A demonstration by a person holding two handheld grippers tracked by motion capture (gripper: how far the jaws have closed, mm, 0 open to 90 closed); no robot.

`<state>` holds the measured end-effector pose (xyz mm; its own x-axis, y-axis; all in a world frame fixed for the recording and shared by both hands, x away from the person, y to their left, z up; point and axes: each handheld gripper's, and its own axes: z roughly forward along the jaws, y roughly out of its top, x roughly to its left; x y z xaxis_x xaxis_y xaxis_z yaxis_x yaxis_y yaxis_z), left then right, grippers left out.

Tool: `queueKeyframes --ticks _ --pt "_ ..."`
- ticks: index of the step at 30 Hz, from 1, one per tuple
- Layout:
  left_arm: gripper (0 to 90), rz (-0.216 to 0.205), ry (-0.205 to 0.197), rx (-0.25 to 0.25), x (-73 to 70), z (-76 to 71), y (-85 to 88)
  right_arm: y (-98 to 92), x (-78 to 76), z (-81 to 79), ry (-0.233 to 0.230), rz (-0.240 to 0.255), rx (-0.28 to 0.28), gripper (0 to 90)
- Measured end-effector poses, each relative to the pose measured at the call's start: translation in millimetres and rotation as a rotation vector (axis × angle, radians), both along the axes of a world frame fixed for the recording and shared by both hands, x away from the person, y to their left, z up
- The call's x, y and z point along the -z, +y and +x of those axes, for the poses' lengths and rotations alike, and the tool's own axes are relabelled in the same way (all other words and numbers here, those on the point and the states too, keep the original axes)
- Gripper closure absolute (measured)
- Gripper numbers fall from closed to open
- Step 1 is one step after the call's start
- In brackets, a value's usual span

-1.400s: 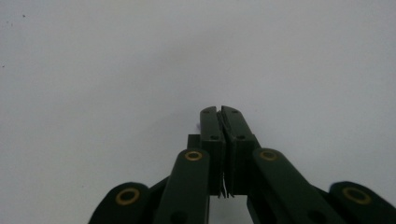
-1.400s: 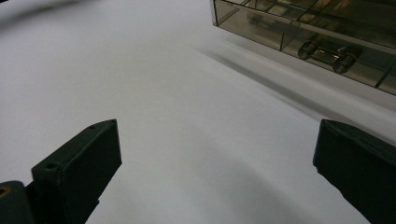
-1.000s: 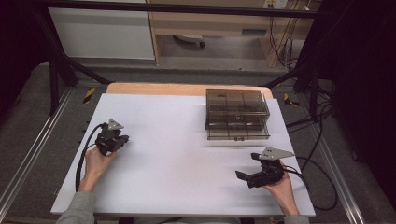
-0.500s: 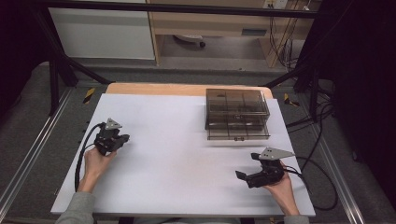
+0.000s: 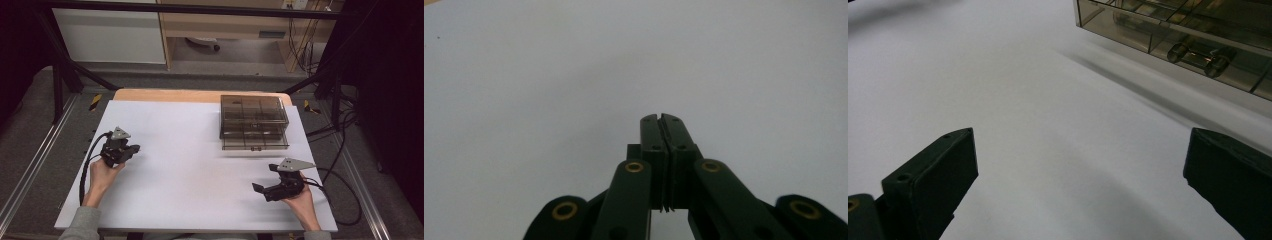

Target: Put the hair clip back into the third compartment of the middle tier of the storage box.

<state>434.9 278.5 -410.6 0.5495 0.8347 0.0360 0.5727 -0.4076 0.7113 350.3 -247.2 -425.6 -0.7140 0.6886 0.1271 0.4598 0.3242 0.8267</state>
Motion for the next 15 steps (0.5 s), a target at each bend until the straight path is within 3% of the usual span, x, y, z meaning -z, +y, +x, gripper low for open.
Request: queueKeyframes --ticks 15 --pt "88.0 -0.035 0.005 0.050 -7.2 -5.4 -6.0 -0.2 -0.1 -0.1 -0.003 -0.003 0.000 1.6"
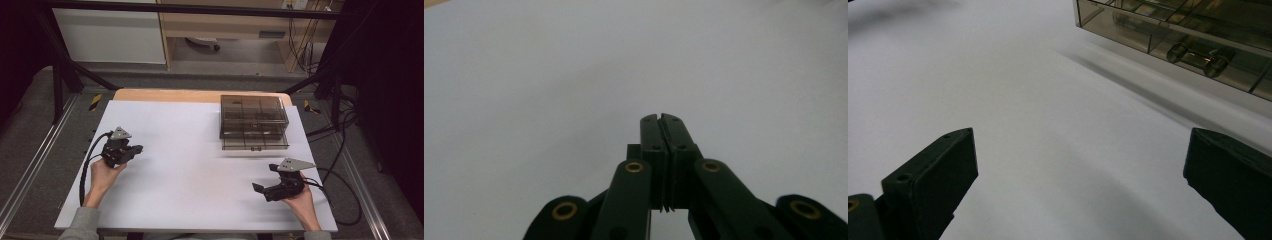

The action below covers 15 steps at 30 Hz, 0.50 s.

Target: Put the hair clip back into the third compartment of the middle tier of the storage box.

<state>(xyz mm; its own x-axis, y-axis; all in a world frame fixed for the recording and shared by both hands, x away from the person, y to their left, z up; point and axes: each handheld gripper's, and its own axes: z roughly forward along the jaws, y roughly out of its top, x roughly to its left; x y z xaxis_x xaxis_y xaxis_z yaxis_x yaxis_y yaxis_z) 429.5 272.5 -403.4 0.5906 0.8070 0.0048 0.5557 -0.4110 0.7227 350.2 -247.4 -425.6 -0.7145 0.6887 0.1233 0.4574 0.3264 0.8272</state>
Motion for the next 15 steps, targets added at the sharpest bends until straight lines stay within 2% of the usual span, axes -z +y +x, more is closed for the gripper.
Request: queueKeyframes --ticks 15 --pt "87.8 -0.006 0.009 0.060 -5.6 -4.5 -14.9 0.2 0.1 -0.2 0.006 0.001 0.000 1.5"
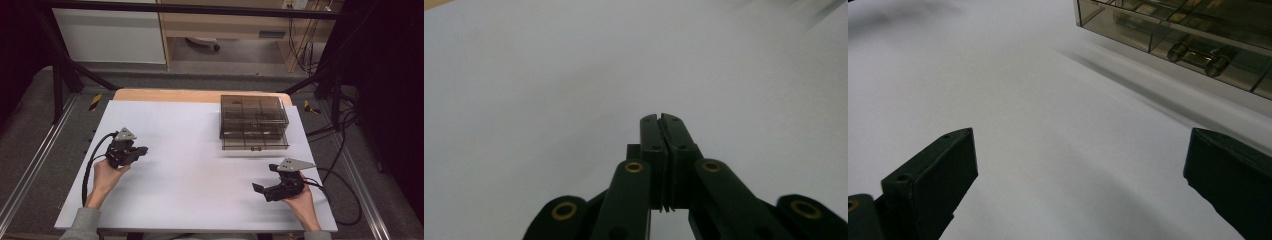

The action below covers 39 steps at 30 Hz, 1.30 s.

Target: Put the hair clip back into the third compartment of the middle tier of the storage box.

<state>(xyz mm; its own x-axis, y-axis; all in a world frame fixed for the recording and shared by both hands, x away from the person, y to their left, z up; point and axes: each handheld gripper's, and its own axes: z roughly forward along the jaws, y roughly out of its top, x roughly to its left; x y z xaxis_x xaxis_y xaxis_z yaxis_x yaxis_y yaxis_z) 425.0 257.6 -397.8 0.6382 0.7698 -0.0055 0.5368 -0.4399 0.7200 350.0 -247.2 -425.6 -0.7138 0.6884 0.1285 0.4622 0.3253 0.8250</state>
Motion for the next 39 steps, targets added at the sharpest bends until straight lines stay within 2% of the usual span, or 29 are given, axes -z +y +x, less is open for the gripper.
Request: queueKeyframes --ticks 23,39 --pt "87.8 -0.028 0.009 0.062 -6.8 -7.1 -25.3 -1.6 1.3 0.7 0.002 -0.009 0.004 1.4" --pt "87.8 -0.030 0.016 0.120 -9.1 -12.0 -48.6 -1.2 2.0 0.8 0.007 -0.012 0.005 1.3"
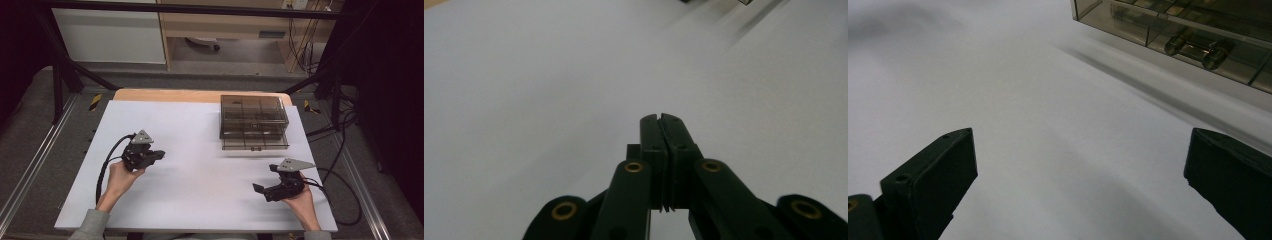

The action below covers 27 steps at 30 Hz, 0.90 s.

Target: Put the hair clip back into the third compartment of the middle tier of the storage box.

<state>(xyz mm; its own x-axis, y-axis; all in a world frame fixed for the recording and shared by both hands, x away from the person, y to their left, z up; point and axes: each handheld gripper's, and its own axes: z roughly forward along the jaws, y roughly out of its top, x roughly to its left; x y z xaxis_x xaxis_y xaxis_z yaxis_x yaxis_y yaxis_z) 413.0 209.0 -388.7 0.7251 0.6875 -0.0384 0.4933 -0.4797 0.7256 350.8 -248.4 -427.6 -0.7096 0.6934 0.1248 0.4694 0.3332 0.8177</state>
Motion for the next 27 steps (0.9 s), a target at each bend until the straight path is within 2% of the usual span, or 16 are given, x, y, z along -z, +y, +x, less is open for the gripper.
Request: queueKeyframes --ticks 18,27 --pt "87.8 -0.021 0.010 0.053 -3.2 -4.6 -24.3 0.1 0.0 -0.1 0.001 0.001 0.002 1.2" --pt "87.9 -0.039 0.014 0.061 -6.5 -5.6 -31.2 0.1 0.0 0.1 0.001 0.000 0.002 0.9"
